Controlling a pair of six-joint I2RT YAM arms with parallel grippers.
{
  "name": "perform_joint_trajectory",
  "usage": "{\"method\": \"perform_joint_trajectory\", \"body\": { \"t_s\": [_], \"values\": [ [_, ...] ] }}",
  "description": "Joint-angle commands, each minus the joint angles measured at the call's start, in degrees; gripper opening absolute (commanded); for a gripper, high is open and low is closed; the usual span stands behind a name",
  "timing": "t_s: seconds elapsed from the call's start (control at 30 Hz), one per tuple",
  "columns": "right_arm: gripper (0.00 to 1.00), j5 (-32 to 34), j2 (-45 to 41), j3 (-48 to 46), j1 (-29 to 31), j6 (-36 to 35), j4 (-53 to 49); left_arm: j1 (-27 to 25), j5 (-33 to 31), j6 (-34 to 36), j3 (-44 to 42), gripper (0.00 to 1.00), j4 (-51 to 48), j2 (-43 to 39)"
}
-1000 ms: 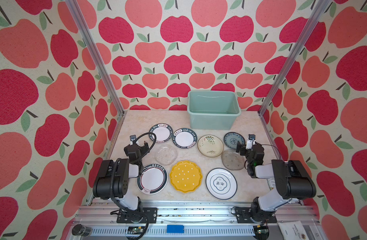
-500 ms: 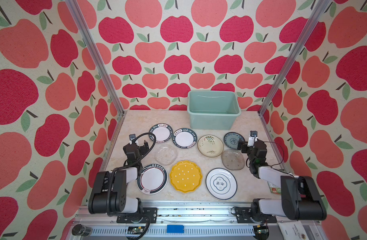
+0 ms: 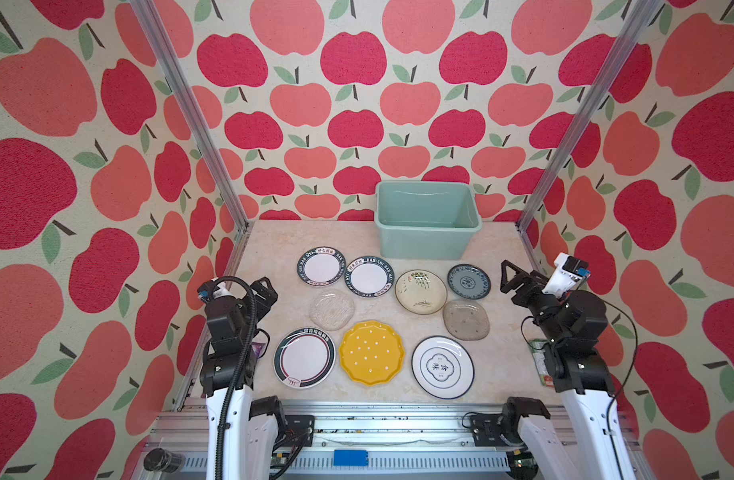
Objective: Place the plates into the plastic bin on the countertop
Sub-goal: 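Move both grippers toward the yellow dotted plate from opposite sides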
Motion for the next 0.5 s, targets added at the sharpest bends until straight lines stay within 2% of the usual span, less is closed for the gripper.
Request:
{"method": "perform_joint_trajectory", "body": {
  "t_s": [0.0, 0.1, 0.23, 0.37, 0.47],
  "values": [
    [0.99, -12.98, 0.90, 2.61, 0.27, 6.54, -13.72, -1.47, 7.22, -7.07, 2.62, 0.99, -18.09, -1.21],
    [0.99, -16.14, 2.48, 3.80, 4.12, 7.51, -19.68, -4.67, 8.54, -6.50, 7.46, 0.99, -27.64, 0.71],
    [0.99, -12.78, 6.22, 5.10, 15.43, 7.30, -25.70, -11.31, 10.74, -6.09, 12.39, 0.99, -39.50, 5.01],
    [0.97, -7.83, 13.36, 6.44, 28.65, 5.99, -27.55, -22.45, 9.48, -8.73, 14.20, 0.99, -43.99, 7.19],
    [0.94, -6.36, 21.10, 8.00, 35.69, 5.15, -27.60, -30.94, 7.71, -12.64, 15.01, 0.99, -45.19, 8.77]
  ]
}}
